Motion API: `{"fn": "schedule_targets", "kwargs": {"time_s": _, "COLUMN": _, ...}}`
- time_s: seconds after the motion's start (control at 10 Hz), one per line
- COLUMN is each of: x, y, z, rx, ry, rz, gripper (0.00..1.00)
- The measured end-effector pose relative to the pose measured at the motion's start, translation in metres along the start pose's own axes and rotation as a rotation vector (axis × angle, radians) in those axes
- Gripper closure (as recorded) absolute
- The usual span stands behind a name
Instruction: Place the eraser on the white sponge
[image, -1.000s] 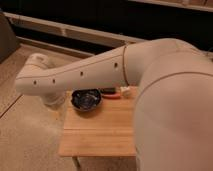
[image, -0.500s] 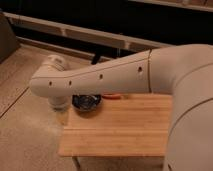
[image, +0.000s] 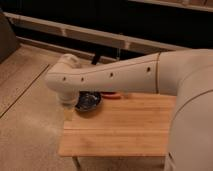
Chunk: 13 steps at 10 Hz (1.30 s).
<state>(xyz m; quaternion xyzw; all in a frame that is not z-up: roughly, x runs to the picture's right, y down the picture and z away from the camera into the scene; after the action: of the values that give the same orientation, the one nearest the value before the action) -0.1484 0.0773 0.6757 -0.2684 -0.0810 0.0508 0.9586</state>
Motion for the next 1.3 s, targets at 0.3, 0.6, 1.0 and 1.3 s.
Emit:
{"fn": "schedule_targets", "kwargs": {"time_s": 0.3, "x": 0.050, "y": -0.056, "z": 0.004, "rx": 0.023, "ry": -0.043, "rz": 0.010, "gripper": 0.35}}
{"fn": "schedule_targets", "kwargs": {"time_s": 0.6, "x": 0.087, "y": -0.093, "z": 0.006, "rx": 0.018, "ry": -0.043, "rz": -0.030, "gripper": 0.35}}
{"fn": "schedule_targets", "kwargs": {"time_s": 1.0, "x": 0.092, "y": -0.096, "z": 0.008, "rx": 0.015, "ry": -0.037, "rz": -0.033, "gripper": 0.35}}
{"fn": "schedule_targets", "kwargs": {"time_s": 1.3, "x": 0.118, "y": -0.124, "z": 0.004, "rx": 0.062, "ry": 0.034, "rz": -0.027, "gripper": 0.35}}
